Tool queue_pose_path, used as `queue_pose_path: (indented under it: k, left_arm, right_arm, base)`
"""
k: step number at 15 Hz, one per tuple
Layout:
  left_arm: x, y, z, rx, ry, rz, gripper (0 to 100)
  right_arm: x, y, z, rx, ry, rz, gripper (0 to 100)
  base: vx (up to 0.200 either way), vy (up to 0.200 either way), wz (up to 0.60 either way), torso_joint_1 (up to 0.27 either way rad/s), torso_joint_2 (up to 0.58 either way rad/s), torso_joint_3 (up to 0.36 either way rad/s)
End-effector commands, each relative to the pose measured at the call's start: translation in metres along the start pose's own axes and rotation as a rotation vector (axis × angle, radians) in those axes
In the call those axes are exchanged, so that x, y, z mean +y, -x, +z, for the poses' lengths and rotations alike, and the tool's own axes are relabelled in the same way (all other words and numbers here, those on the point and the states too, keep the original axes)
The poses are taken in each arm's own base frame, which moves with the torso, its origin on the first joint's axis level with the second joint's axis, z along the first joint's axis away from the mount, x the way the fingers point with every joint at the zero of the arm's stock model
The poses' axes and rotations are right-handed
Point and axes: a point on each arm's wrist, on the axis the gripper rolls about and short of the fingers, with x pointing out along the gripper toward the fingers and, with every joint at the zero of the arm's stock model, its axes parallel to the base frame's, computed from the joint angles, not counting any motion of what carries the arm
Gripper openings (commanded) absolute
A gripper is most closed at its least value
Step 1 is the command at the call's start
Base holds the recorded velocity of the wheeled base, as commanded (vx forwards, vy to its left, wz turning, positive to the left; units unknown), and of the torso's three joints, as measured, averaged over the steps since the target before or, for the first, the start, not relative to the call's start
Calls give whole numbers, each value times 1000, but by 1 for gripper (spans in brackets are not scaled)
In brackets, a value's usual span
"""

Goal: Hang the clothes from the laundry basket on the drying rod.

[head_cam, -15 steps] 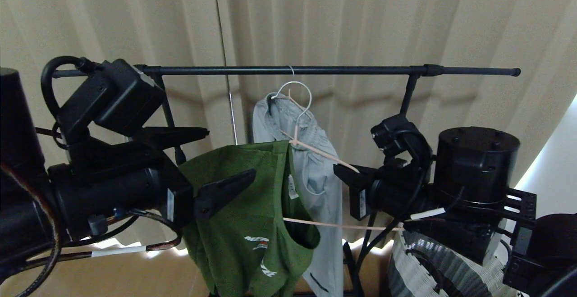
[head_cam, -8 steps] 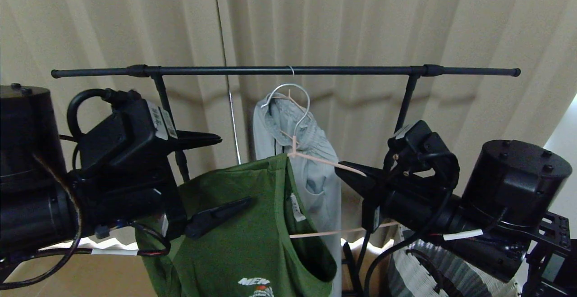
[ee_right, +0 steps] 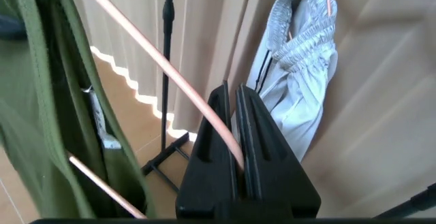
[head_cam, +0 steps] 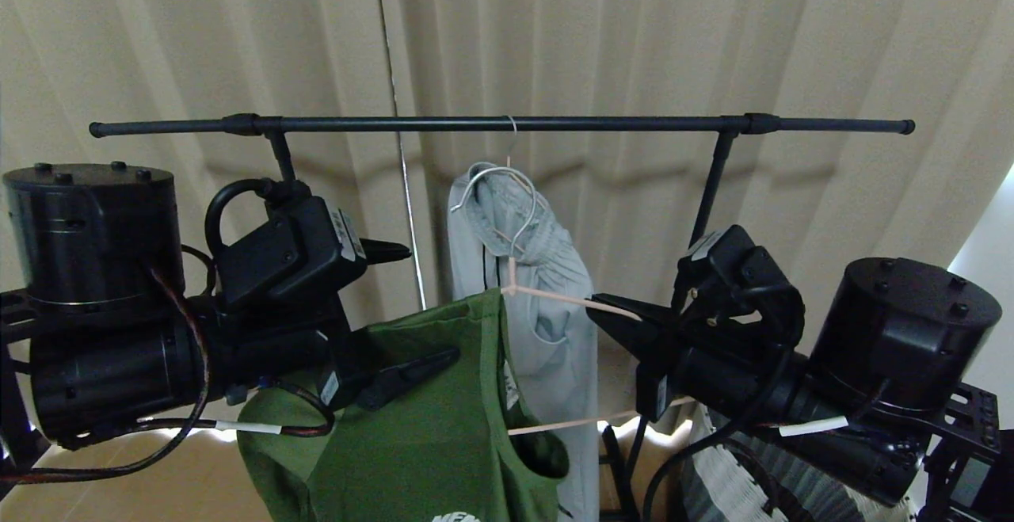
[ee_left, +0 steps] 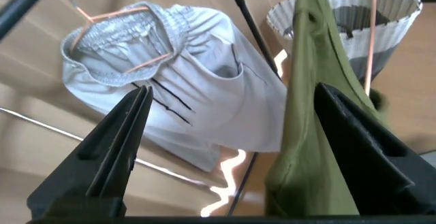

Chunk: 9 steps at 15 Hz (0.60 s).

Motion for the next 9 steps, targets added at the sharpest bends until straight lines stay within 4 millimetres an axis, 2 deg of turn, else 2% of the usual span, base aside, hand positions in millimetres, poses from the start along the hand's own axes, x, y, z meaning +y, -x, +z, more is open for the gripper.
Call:
queue_pose_path:
  k: [1, 4, 5, 9]
  left_arm:
    - [0, -2, -3, 11, -2, -6, 100]
    - [0, -4, -4, 14, -5, -8, 100]
    - [0, -4, -4, 16, -5, -8, 0]
    - [-1, -7, -6, 26, -1, -14, 0]
  right_arm:
    - [1, 2, 0, -1, 3, 19, 0]
    - [4, 5, -1, -7, 23, 34, 0]
    - [4, 5, -1, -37, 29, 32, 0]
    - [4, 6, 1, -55, 34, 42, 0]
  base:
    - [0, 0, 0, 0, 0, 0]
    - [0, 0, 0, 0, 0, 0]
    - [0, 0, 0, 0, 0, 0]
    - [0, 0, 0, 0, 0, 0]
